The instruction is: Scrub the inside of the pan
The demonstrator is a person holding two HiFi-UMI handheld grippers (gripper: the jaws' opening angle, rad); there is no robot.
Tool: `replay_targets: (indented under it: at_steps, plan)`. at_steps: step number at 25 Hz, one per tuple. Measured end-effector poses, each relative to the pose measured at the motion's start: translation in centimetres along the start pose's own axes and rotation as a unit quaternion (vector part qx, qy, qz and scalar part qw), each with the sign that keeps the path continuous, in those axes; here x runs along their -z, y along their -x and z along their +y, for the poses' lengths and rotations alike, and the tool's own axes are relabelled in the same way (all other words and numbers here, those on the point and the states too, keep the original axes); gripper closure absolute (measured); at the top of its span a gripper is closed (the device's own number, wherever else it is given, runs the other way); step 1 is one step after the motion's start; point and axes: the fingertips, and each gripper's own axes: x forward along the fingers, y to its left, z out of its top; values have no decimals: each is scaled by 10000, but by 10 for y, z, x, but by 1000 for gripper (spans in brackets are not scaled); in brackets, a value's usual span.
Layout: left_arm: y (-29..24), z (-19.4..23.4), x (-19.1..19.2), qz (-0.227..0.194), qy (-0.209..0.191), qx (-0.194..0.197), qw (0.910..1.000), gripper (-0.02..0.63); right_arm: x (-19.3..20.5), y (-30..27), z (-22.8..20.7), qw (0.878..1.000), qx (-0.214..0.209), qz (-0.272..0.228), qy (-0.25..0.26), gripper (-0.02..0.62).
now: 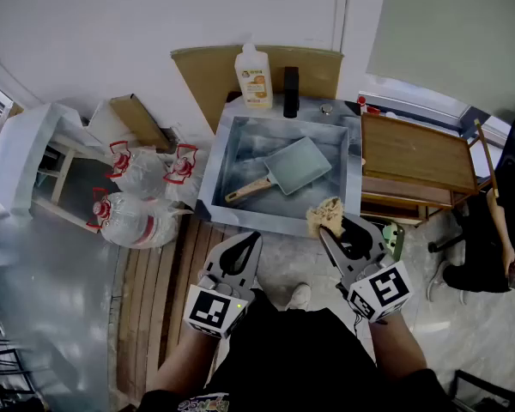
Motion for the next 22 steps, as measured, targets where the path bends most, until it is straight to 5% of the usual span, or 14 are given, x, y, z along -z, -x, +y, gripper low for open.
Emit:
replay_targets:
  at_steps: [22]
  plan:
    - [-21, -8, -6, -22, -125, 24, 9999, 598, -10, 1, -14, 9996, -151, -193, 139, 448]
